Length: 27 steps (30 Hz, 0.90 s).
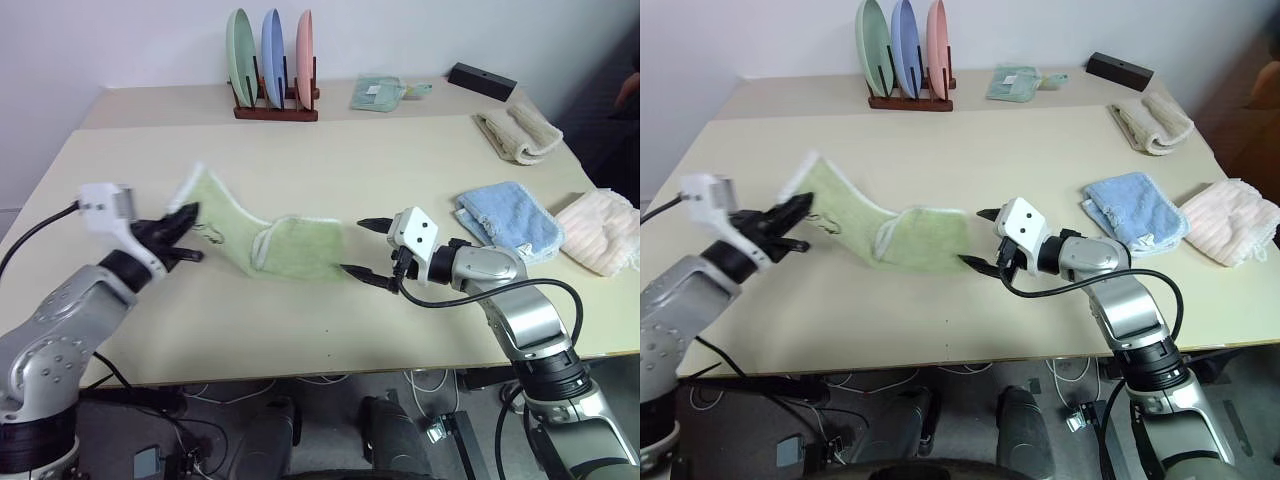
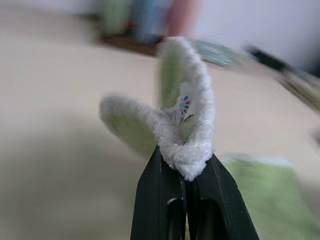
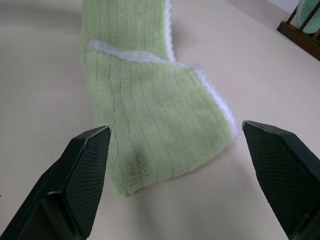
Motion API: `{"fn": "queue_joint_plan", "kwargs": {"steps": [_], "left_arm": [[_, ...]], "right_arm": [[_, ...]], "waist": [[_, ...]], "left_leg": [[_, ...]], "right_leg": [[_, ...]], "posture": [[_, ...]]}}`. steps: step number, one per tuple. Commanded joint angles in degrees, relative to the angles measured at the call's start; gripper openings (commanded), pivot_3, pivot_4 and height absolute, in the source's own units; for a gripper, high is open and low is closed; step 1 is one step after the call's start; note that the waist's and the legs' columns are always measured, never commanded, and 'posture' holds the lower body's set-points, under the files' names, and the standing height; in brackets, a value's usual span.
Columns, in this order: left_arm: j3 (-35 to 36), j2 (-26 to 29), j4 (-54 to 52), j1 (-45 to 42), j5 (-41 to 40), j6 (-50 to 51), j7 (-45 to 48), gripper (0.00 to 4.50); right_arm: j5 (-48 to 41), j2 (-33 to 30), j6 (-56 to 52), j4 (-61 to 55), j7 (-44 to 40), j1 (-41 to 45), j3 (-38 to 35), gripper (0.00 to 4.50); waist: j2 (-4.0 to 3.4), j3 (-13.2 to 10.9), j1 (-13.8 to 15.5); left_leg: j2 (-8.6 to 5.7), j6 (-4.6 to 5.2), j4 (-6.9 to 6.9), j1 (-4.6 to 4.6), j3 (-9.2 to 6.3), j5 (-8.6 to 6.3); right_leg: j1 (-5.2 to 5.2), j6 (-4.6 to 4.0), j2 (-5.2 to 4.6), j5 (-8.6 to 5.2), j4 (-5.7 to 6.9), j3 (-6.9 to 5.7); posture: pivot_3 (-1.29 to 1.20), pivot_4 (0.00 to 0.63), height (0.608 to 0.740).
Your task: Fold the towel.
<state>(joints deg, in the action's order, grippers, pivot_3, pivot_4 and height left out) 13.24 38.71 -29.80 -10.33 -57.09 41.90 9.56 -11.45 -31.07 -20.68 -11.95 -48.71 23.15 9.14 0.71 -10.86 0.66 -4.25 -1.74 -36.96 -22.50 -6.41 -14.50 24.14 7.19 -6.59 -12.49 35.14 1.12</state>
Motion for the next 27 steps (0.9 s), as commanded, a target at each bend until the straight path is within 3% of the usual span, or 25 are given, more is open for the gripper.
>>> {"fn": "queue_joint_plan", "kwargs": {"steps": [1,7,13,16,22,23,27], "left_arm": [[-10.81,1.0,-2.8,-3.72,7.77,-0.42,6.44,0.02],[-28.57,-2.2,3.69,-10.6,23.21,-2.92,13.48,0.02],[-31.57,-4.52,7.45,-11.25,28.51,-3.31,18.76,0.02],[-29.73,-6.58,9.17,-11.57,29.16,-2.56,18.73,0.02],[-19.1,-10.1,4.45,-9.12,23.2,0.32,17.19,2.83],[-16.13,-10.58,3.44,-8.41,21.24,1.45,16.23,2.83],[-5.1,-10.4,-1.5,-4.82,15.45,3.57,13.44,2.89]], "right_arm": [[-0.01,0.14,1.09,-0.63,0.43,-0.06,-0.56,4.32],[0.6,-0.87,0.84,-0.96,1.26,-1.38,-1.47,4.32],[0.88,-1.67,0.44,-1.92,2.44,-2.49,-2.33,4.32],[0.98,-1.78,0.31,-2.17,2.91,-2.73,-2.4,4.32],[1.03,-1.84,-0.03,-2.13,3.39,-2.36,-2.26,4.32],[1.09,-1.91,-0.12,-1.89,3.45,-2.09,-2.31,4.32],[1.06,-1.55,-0.52,-0.84,4.6,-0.88,-3.14,3.04]], "waist": [[0.0,0.0,-0.17],[0.0,-0.01,-0.51],[0.01,-0.02,-0.46],[0.01,-0.02,-0.37],[0.02,-0.03,-0.42],[0.02,-0.03,-0.53],[0.02,-0.03,-1.01]], "left_leg": [[0.01,0.0,0.02,0.0,0.01,0.0],[0.02,0.0,0.07,0.0,0.04,0.0],[0.05,0.0,0.08,-0.01,0.03,0.0],[0.05,0.01,0.07,-0.01,0.02,0.0],[0.07,0.01,0.05,-0.03,-0.1,0.0],[0.08,0.01,0.06,-0.02,-0.12,0.0],[0.1,0.0,0.07,-0.02,-0.17,0.0]], "right_leg": [[0.01,0.01,0.0,0.0,0.01,0.0],[0.08,0.12,0.04,0.07,0.01,0.01],[0.1,0.18,0.04,0.09,0.03,0.01],[0.1,0.19,0.03,0.09,0.02,0.01],[0.1,0.21,0.02,0.1,0.03,0.0],[0.13,0.22,0.02,0.11,0.03,0.01],[0.17,0.24,0.02,0.12,0.08,0.0]], "posture": [[0.0,0.15,0.737],[0.0,0.15,0.737],[0.0,0.15,0.737],[0.0,0.15,0.737],[0.0,0.15,0.737],[0.0,0.15,0.737],[0.0,0.15,0.737]]}}
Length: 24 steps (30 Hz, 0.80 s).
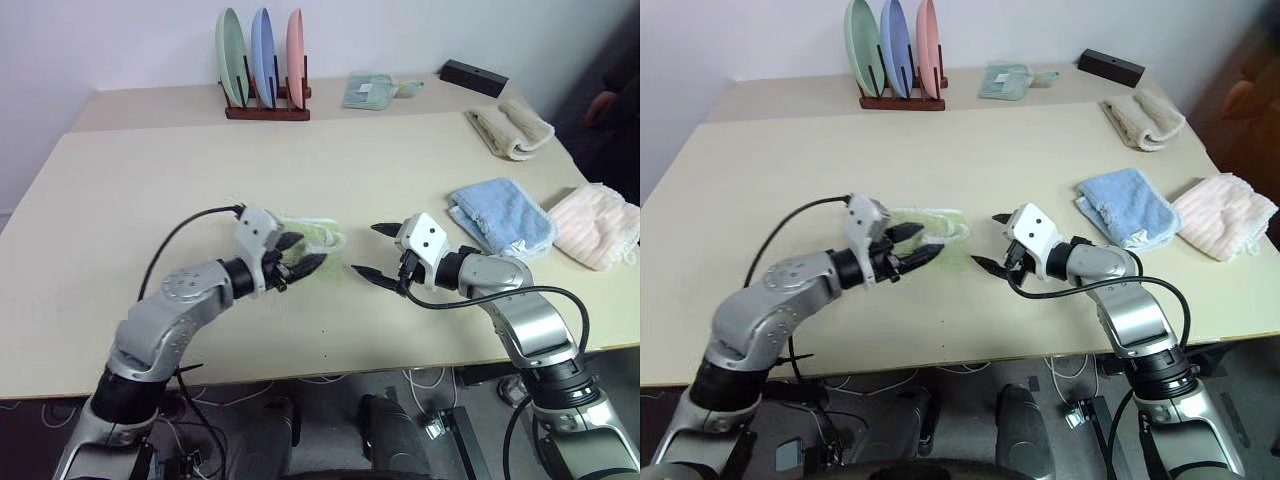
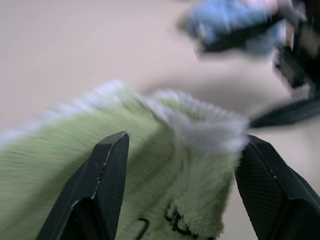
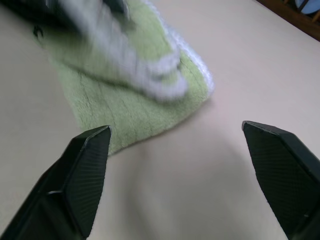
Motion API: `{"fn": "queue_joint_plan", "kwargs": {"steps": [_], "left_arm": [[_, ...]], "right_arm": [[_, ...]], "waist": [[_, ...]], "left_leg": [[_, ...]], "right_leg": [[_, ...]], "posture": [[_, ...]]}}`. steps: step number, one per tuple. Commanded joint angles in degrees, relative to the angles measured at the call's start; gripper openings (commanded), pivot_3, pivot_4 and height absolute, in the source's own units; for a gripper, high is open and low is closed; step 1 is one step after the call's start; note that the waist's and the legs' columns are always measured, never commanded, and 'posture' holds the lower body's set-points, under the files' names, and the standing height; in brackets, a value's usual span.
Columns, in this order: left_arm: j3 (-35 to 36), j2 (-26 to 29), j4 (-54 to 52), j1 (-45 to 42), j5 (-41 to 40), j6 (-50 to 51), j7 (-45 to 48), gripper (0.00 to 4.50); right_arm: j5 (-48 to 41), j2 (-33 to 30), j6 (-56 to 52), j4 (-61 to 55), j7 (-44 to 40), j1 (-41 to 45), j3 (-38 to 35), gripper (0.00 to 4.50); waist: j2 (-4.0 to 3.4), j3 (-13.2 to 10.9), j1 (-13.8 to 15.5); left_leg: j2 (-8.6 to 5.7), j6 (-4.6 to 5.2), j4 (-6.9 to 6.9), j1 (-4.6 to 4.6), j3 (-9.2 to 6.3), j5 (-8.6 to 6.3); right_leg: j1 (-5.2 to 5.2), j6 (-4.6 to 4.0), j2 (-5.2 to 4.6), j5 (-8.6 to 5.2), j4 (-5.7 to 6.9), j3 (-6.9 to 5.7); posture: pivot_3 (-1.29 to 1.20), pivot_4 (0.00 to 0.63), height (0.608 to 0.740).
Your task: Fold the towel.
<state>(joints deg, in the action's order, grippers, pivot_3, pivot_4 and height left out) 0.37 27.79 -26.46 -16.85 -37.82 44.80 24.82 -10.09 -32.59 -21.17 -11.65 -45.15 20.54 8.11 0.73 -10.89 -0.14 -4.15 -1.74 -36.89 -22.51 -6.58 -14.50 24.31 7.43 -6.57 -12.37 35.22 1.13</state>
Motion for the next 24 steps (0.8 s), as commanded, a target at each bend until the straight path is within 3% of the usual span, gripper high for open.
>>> {"fn": "queue_joint_plan", "kwargs": {"steps": [1,3,5,6,7,13,17,24], "left_arm": [[9.87,0.67,-5.41,2.29,-4.08,0.95,-3.11,2.61],[12.17,0.84,-5.42,2.91,-3.3,1.02,-5.11,2.02],[13.03,0.33,-4.99,3.26,-2.84,0.96,-6.46,1.04],[13.21,0.0,-4.7,3.32,-2.76,1.02,-7.08,0.59],[13.15,-0.24,-4.61,3.35,-2.72,1.04,-7.49,0.03],[12.37,-2.14,-2.36,2.71,-1.62,-0.6,-8.22,0.03],[9.6,-2.36,2.44,3.34,0.25,-1.6,-5.23,0.03],[1.6,-4.6,15.2,2.52,9.67,-7.51,-3.26,0.03]], "right_arm": [[-0.48,0.32,-0.23,-0.92,1.47,2.32,-2.36,2.45],[-0.8,1.14,0.0,-0.47,2.03,3.97,-2.51,1.43],[-1.17,2.52,0.34,0.4,2.75,6.56,-2.53,0.38],[-1.32,3.18,0.36,0.75,3.03,7.76,-2.49,0.01],[-1.33,3.66,0.2,0.95,3.18,8.78,-2.43,0.0],[-2.83,8.43,-2.16,1.46,3.5,13.09,-0.74,0.0],[-0.86,13.99,-4.84,3.43,5.12,14.12,4.67,0.0],[4.9,18.99,-5.28,15.49,8.26,11.61,11.88,0.0]], "waist": [[0.0,0.0,-0.36],[0.0,0.0,-0.44],[0.0,0.0,-0.47],[0.0,0.0,-0.47],[0.0,0.0,-0.41],[0.0,0.0,-0.5],[-0.02,0.01,-0.78],[-0.02,0.02,-0.36]], "left_leg": [[0.0,0.0,0.0,0.0,0.0,0.0],[-0.01,0.0,0.0,0.0,0.0,0.0],[-0.02,0.0,-0.01,0.0,0.01,0.0],[-0.02,-0.01,-0.01,0.0,0.01,0.0],[-0.03,-0.01,-0.02,0.0,0.01,0.0],[-0.05,-0.01,0.0,0.0,0.01,0.0],[-0.04,-0.01,0.02,0.03,0.02,0.0],[-0.11,-0.05,0.03,0.02,0.04,0.03]], "right_leg": [[0.0,0.0,-0.01,0.0,0.0,0.0],[0.0,0.0,-0.01,0.0,0.0,0.01],[0.0,0.0,-0.01,0.0,0.0,0.0],[-0.01,0.0,-0.01,0.0,0.0,0.0],[0.0,0.0,-0.01,0.0,0.0,0.0],[-0.02,0.0,0.0,0.01,0.0,-0.01],[0.0,-0.01,0.03,0.01,0.02,0.0],[0.02,-0.02,0.02,0.02,0.04,0.0]], "posture": [[0.0,0.15,0.737],[0.0,0.15,0.737],[0.0,0.15,0.737],[0.0,0.15,0.737],[0.0,0.15,0.737],[0.0,0.15,0.737],[0.0,0.15,0.737],[0.0,0.15,0.737]]}}
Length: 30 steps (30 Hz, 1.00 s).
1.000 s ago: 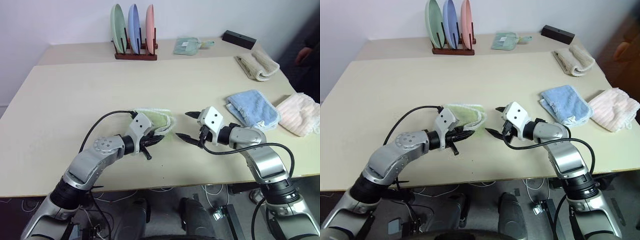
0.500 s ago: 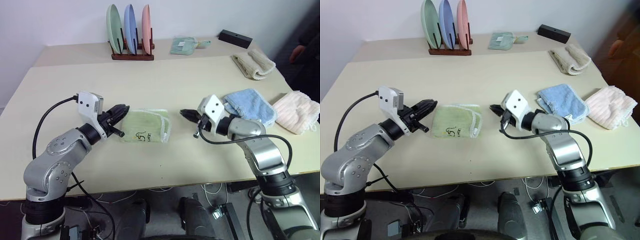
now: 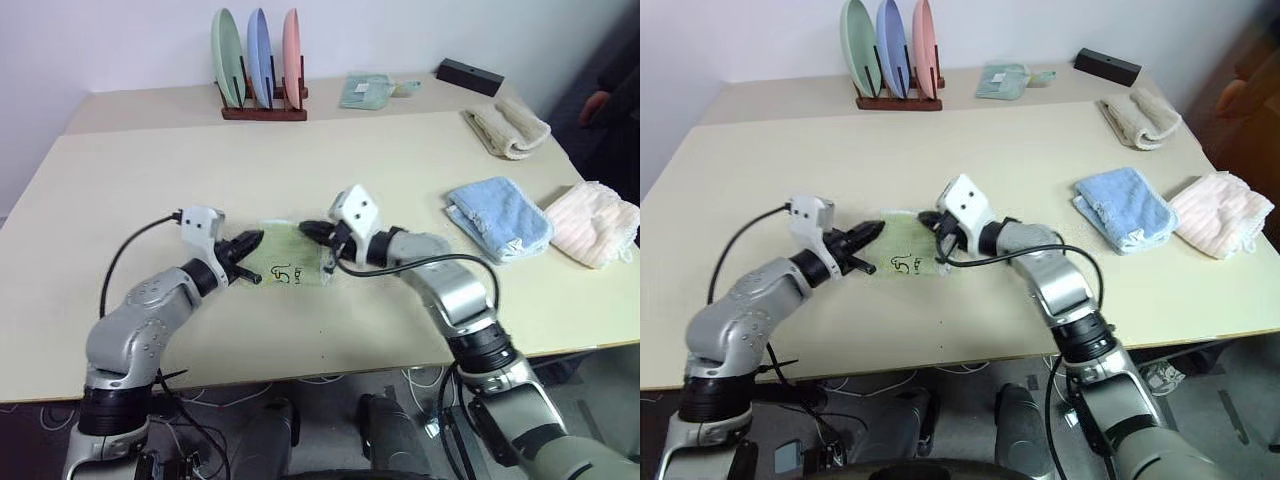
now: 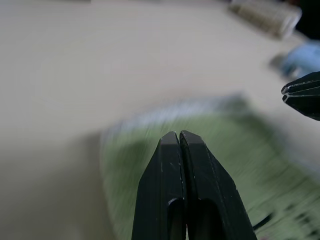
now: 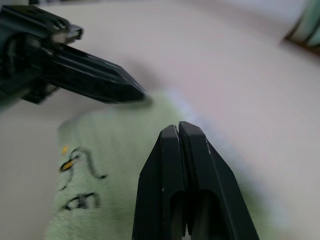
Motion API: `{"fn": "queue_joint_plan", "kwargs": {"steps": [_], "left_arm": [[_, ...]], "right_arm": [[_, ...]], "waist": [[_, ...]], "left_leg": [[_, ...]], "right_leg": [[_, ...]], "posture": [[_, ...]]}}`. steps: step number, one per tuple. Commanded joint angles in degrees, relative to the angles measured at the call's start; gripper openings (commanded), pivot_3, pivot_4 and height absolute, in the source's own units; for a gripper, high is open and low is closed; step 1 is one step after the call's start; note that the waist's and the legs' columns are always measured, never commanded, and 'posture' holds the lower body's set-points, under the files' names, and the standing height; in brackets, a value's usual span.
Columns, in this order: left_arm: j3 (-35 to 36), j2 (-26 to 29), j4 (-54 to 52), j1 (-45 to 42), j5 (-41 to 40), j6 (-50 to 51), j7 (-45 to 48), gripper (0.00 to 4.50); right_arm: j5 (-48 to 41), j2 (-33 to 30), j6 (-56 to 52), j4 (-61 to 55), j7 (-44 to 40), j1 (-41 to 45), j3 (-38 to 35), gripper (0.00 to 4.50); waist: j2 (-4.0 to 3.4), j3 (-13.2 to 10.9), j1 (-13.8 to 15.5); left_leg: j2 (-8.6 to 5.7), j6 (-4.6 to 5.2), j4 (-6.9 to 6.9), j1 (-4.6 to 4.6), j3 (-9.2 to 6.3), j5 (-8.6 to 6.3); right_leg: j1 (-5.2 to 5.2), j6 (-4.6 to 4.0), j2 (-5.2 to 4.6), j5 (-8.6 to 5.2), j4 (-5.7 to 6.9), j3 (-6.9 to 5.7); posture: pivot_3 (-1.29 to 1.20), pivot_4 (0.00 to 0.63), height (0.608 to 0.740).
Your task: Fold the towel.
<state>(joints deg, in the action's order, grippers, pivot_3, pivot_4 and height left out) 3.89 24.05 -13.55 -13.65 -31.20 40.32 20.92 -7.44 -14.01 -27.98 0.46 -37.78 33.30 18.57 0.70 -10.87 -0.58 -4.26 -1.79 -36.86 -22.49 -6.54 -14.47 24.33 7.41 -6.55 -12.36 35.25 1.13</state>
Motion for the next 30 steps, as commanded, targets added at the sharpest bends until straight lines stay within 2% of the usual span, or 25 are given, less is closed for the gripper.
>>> {"fn": "queue_joint_plan", "kwargs": {"steps": [1,7,11,12,15,19,22,23,27,30], "left_arm": [[-2.42,-1.12,3.3,-0.7,3.93,-3.79,0.9,0.03],[-4.51,-2.77,7.99,0.14,8.82,-9.92,2.3,0.03],[-0.28,-4.7,4.33,0.85,5.65,-10.84,2.09,0.03],[2.08,-5.18,2.24,1.14,3.21,-9.78,1.72,0.0],[8.28,-5.41,-1.94,2.25,-2.18,-5.68,-0.68,0.81],[12.84,-4.3,-5.03,4.72,-7.53,1.29,-2.73,2.81],[14.95,-5.45,-5.56,5.61,-12.33,6.69,-5.29,4.2],[15.11,-6.05,-5.37,5.36,-13.12,8.17,-6.6,4.44],[14.49,-10.27,-3.53,3.69,-18.61,15.12,-10.26,4.44],[13.29,-13.59,-2.06,2.37,-19.32,17.55,-13.15,4.44]], "right_arm": [[2.62,0.57,1.87,4.72,1.19,-1.42,1.52,0.0],[4.55,0.0,4.82,8.24,2.86,-1.94,0.22,0.0],[0.89,-0.58,4.85,3.08,1.12,-1.71,-3.88,0.0],[-0.09,-1.72,4.92,0.88,-0.19,-1.77,-4.84,0.25],[-2.65,-5.68,4.2,-5.37,-4.31,-2.73,-6.69,1.17],[-5.73,-11.3,2.5,-13.45,-9.73,-5.0,-7.3,3.16],[-7.1,-14.36,2.04,-18.31,-12.22,-6.76,-7.56,4.49],[-7.25,-14.81,1.98,-19.07,-12.5,-7.02,-7.58,4.5],[-6.24,-15.71,3.54,-19.61,-13.41,-7.43,-6.18,4.5],[-4.59,-15.49,4.96,-19.03,-12.53,-7.5,-5.15,4.5]], "waist": [[0.01,0.0,0.04],[-0.07,0.11,-0.04],[-0.07,0.11,0.04],[-0.07,0.09,0.01],[-0.03,0.05,-0.17],[-0.04,0.06,-0.44],[-0.02,0.05,-0.26],[-0.02,0.04,-0.23],[0.04,0.03,0.14],[0.04,0.04,0.19]], "left_leg": [[-0.02,0.0,0.0,0.0,0.0,0.0],[0.01,-0.02,0.01,0.09,0.0,0.01],[-0.01,-0.03,-0.01,0.08,-0.02,0.01],[0.0,-0.03,-0.01,0.07,-0.03,0.01],[0.04,-0.02,-0.01,-0.02,-0.11,0.01],[0.07,-0.01,0.04,0.03,-0.08,0.0],[0.08,-0.01,0.05,0.03,-0.07,0.0],[0.07,-0.01,0.03,0.02,-0.07,0.0],[0.06,-0.01,-0.09,0.01,-0.08,0.0],[0.05,-0.01,-0.11,0.02,-0.07,0.0]], "right_leg": [[-0.02,0.0,0.0,0.0,0.0,0.0],[-0.05,0.0,0.0,0.01,0.08,-0.02],[-0.08,0.0,-0.01,0.01,0.07,-0.02],[-0.07,0.0,-0.01,0.01,0.08,-0.02],[0.04,0.01,-0.03,0.01,0.07,-0.01],[0.04,0.02,-0.01,0.0,0.08,-0.02],[0.04,0.03,-0.01,0.0,0.07,-0.03],[0.04,0.03,-0.02,0.0,0.07,-0.02],[-0.08,0.03,-0.02,0.0,0.05,-0.05],[-0.11,0.03,-0.02,0.0,0.05,-0.07]], "posture": [[0.0,0.15,0.737],[0.0,0.15,0.737],[0.0,0.15,0.737],[0.0,0.15,0.737],[0.0,0.15,0.737],[0.0,0.15,0.737],[0.0,0.15,0.737],[0.0,0.15,0.737],[0.0,0.15,0.737],[0.0,0.15,0.737]]}}
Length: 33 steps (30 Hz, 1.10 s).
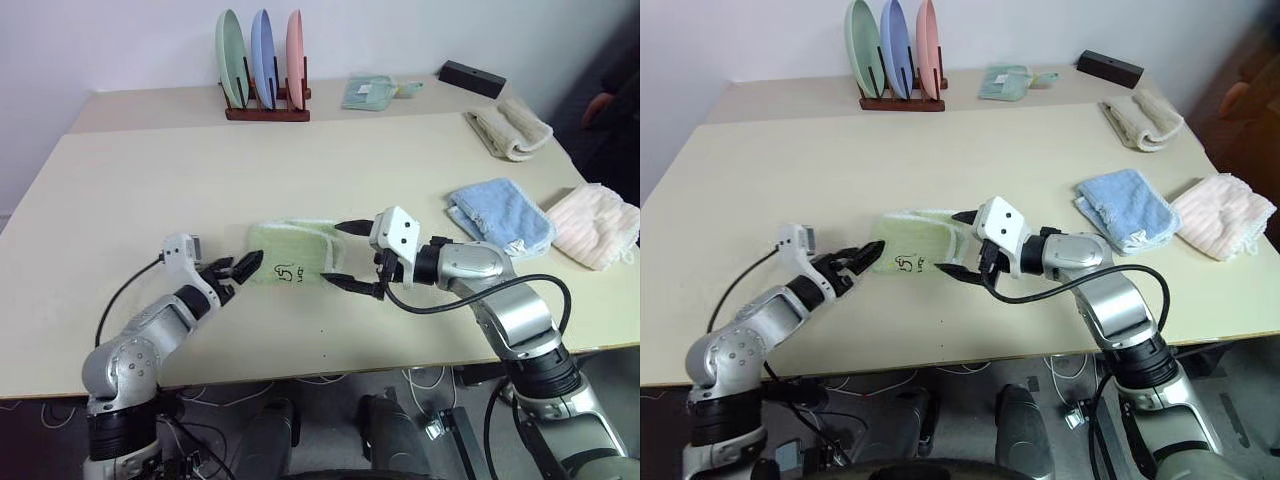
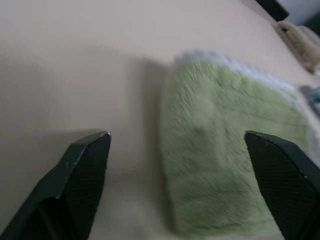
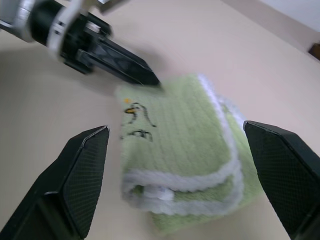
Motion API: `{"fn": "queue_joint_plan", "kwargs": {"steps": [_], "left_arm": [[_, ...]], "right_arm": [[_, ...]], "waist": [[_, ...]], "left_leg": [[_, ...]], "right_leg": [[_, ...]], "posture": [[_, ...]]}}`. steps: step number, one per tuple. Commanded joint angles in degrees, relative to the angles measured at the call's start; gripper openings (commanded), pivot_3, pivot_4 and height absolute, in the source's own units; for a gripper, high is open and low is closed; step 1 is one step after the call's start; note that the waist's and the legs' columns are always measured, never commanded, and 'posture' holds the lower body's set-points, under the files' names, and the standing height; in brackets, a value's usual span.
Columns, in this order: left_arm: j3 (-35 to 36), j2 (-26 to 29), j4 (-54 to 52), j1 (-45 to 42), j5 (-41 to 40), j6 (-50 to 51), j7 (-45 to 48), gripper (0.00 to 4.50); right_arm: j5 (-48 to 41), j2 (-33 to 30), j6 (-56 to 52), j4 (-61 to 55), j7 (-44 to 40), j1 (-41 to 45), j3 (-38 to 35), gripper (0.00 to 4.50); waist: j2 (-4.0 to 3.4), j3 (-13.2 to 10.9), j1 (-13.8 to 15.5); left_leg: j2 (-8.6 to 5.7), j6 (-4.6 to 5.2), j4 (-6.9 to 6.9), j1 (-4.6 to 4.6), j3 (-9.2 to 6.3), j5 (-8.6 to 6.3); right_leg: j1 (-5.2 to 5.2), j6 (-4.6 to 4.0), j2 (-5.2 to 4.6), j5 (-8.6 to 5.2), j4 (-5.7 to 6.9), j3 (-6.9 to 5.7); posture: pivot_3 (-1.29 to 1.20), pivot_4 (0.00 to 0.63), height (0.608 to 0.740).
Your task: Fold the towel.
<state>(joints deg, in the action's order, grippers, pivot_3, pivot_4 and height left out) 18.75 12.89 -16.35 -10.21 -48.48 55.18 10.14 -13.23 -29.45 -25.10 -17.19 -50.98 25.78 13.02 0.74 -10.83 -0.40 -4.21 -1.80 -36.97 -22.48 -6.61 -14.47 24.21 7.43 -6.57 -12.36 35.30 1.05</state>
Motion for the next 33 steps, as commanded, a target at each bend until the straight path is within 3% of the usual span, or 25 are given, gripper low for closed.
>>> {"fn": "queue_joint_plan", "kwargs": {"steps": [1,2,5,11,13,18,22,28,33], "left_arm": [[-1.35,-3.94,1.0,-1.64,-3.08,3.27,-3.33,4.44],[-1.09,-5.1,1.16,-2.13,-3.81,3.63,-4.07,4.44],[-0.69,-7.51,1.83,-3.42,-4.39,3.47,-5.6,3.65],[-2.82,-9.01,1.9,-4.3,-3.74,3.71,-6.23,0.73],[-3.05,-9.32,1.62,-4.52,-3.5,3.05,-6.59,0.06],[1.05,-10.0,0.77,-7.19,-2.3,-5.22,-8.27,0.06],[17.39,-4.03,6.7,-13.89,1.78,-21.22,-18.64,0.06],[29.5,1.15,10.11,-8.78,2.86,-28.7,-24.87,0.06],[31.23,-1.66,9.24,-2.52,-1.25,-26.99,-27.74,0.06]], "right_arm": [[1.5,0.05,2.26,-1.39,0.88,-0.03,0.56,4.5],[1.7,0.13,2.38,-1.45,1.03,-0.09,0.66,4.5],[1.94,0.25,2.38,-1.93,1.48,-0.32,0.84,4.5],[1.86,0.26,2.22,-2.82,2.42,-0.57,0.66,4.5],[1.72,0.42,2.07,-2.97,2.79,-0.41,0.55,4.5],[1.65,0.78,1.93,-2.77,3.88,0.33,0.11,4.5],[1.74,0.09,2.47,-2.25,3.87,0.72,-0.5,4.5],[1.64,-0.08,3.47,-1.34,3.3,0.61,-0.1,4.5],[1.82,0.15,4.73,0.38,2.52,1.37,0.28,4.5]], "waist": [[0.0,0.0,0.11],[0.0,0.01,0.17],[0.01,0.0,0.46],[0.01,0.0,0.91],[0.01,0.0,0.98],[0.04,-0.02,1.05],[0.07,-0.03,0.66],[0.1,-0.01,-0.06],[0.38,-0.06,0.56]], "left_leg": [[0.0,0.0,0.0,0.0,0.0,0.0],[-0.01,0.0,0.0,0.0,0.0,0.0],[-0.02,-0.01,0.0,0.0,0.0,0.0],[-0.04,0.0,0.0,-0.01,0.05,0.0],[-0.03,-0.01,0.0,-0.01,0.05,0.0],[-0.02,-0.01,-0.01,-0.02,0.05,0.0],[0.03,-0.02,0.03,-0.02,0.04,0.0],[0.04,-0.16,0.1,-0.01,0.05,-0.1],[0.0,-0.09,0.01,-0.04,0.03,-0.15]], "right_leg": [[0.0,0.0,0.0,0.0,0.01,0.0],[0.0,0.0,-0.01,0.0,0.0,0.0],[-0.01,0.0,-0.04,0.0,-0.01,0.01],[0.0,-0.01,-0.03,0.0,-0.05,0.01],[0.0,-0.01,-0.03,0.0,-0.05,0.01],[0.0,-0.02,-0.03,0.0,-0.07,0.01],[0.07,-0.04,0.03,0.01,-0.07,0.02],[0.15,-0.02,0.02,0.02,-0.11,0.08],[0.06,-0.01,-0.02,0.02,-0.13,0.0]], "posture": [[0.0,0.15,0.737],[0.0,0.15,0.737],[0.0,0.15,0.737],[0.0,0.15,0.737],[0.0,0.15,0.737],[0.0,0.15,0.737],[0.0,0.15,0.737],[0.0,0.15,0.737],[0.0,0.15,0.737]]}}
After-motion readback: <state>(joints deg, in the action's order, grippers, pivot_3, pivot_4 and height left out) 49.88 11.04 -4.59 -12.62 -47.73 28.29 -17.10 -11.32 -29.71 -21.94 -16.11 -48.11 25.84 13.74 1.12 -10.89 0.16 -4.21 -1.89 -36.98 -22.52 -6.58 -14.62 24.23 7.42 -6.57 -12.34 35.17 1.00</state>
